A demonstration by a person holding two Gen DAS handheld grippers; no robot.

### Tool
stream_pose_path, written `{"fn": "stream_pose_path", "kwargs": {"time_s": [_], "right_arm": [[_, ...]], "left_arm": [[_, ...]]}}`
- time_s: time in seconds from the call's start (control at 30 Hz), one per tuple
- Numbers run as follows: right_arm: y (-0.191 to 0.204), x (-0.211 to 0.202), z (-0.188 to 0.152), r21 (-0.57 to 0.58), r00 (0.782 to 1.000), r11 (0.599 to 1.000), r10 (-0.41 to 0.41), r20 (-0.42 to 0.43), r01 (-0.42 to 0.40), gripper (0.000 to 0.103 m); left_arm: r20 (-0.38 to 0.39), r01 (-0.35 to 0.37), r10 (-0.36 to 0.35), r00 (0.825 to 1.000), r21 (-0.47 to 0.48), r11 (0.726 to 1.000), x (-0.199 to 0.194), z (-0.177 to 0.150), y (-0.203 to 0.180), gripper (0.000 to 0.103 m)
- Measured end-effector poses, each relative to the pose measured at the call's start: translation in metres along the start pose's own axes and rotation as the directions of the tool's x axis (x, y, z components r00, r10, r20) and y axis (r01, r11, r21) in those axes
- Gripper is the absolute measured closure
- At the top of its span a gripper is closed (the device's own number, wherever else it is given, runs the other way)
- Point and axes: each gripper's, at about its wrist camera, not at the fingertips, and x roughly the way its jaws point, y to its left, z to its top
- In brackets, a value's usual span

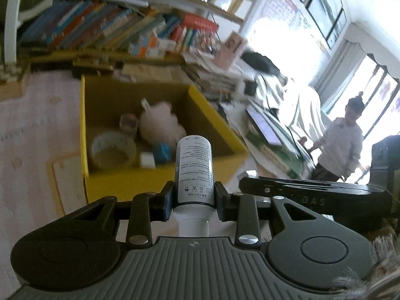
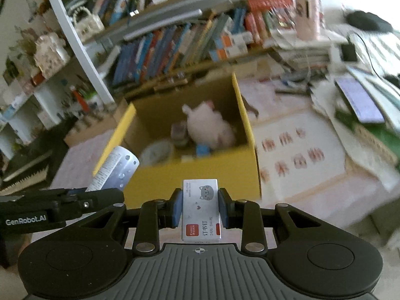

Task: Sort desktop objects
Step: 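Carry the spray bottle and card in both tools toward the yellow box, then lower the bottle and card into the box and open both tools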

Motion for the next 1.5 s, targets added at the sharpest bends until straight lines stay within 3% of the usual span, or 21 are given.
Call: {"fn": "stream_pose_path", "kwargs": {"time_s": [0.37,0.53,0.73,0.8,0.93,1.1,1.3,1.5], "right_arm": [[-0.003,0.039,0.072,-0.160,0.992,0.983,0.106,0.074,-0.093,0.073],[0.005,0.067,0.094,-0.222,0.988,0.966,0.145,0.053,-0.130,0.073],[0.027,0.104,0.103,-0.317,0.986,0.935,0.168,-0.003,-0.161,0.073],[0.035,0.116,0.105,-0.334,0.983,0.925,0.180,-0.036,-0.182,0.073],[0.054,0.146,0.108,-0.371,0.971,0.899,0.199,-0.131,-0.234,0.073],[0.071,0.179,0.108,-0.407,0.956,0.873,0.188,-0.226,-0.269,0.073],[0.084,0.210,0.105,-0.458,0.940,0.842,0.153,-0.304,-0.285,0.073],[0.102,0.226,0.100,-0.529,0.918,0.783,0.129,-0.375,-0.326,0.072]], "left_arm": [[0.143,-0.170,0.168,0.975,0.000,0.985,0.038,0.063,0.004,0.073],[0.115,-0.258,0.255,0.960,0.010,0.966,0.070,0.073,0.015,0.072],[0.017,-0.351,0.351,0.936,0.008,0.936,0.109,0.062,0.036,0.072],[0.022,-0.380,0.380,0.925,0.054,0.923,0.114,0.057,0.033,0.072],[0.003,-0.372,0.373,0.928,0.070,0.926,0.119,0.058,0.030,0.072],[-0.070,-0.382,0.395,0.916,0.150,0.912,0.139,0.047,0.024,0.072],[-0.083,-0.383,0.396,0.915,0.134,0.914,0.140,0.047,0.025,0.072],[-0.097,-0.402,0.415,0.905,0.131,0.906,0.144,0.044,0.022,0.070]]}}
